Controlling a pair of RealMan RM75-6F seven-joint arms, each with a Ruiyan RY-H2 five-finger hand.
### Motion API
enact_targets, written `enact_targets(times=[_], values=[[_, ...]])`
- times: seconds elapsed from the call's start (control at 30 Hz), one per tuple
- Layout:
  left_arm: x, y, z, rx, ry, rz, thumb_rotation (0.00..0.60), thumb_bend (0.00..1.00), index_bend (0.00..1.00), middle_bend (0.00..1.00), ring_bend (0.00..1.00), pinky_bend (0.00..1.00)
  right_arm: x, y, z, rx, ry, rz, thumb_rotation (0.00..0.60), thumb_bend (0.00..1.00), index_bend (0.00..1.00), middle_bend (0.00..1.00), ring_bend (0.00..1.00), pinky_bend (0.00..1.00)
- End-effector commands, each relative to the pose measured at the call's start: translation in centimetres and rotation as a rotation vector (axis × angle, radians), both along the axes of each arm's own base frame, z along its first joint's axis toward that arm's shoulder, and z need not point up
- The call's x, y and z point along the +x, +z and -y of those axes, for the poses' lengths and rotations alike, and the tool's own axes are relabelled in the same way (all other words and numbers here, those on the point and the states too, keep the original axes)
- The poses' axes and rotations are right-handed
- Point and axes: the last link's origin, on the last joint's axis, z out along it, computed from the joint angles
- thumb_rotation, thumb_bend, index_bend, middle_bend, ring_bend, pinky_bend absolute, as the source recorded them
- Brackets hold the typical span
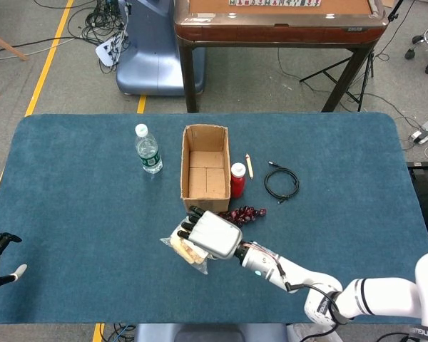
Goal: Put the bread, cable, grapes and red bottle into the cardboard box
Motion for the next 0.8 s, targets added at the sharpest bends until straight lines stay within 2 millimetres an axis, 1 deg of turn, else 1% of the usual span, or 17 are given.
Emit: enact_targets(times=[0.03,0.27,0.37,0.47,0.8], values=[[0.0,0.0,0.0,-0.001,0.001,0.001,0.600,0.15,0.37,0.33,0.27,0.54,0.6,1.9,0.2,-0.052,0.010,0.056,0.600,0.00,0.41,0.60,0.44,0.25],[0.0,-0.1,0.0,-0.003,0.003,0.001,0.600,0.15,0.37,0.33,0.27,0.54,1.5,5.0,0.8,-0.192,0.014,0.133,0.600,0.00,0.41,0.59,0.44,0.25],[0.0,-0.1,0.0,-0.002,0.002,0.003,0.600,0.15,0.37,0.33,0.27,0.54,1.6,5.8,1.4,-0.264,-0.011,0.157,0.600,0.00,0.41,0.59,0.44,0.25],[0.0,-0.1,-0.1,-0.003,0.002,0.004,0.600,0.15,0.37,0.33,0.27,0.54,1.6,6.1,2.3,-0.331,-0.030,0.170,0.600,0.00,0.41,0.59,0.44,0.26],[0.2,0.0,0.0,0.003,-0.003,0.010,0.600,0.15,0.37,0.33,0.27,0.54,1.1,5.8,5.6,-0.397,-0.144,0.209,0.600,0.00,0.41,0.59,0.44,0.26]])
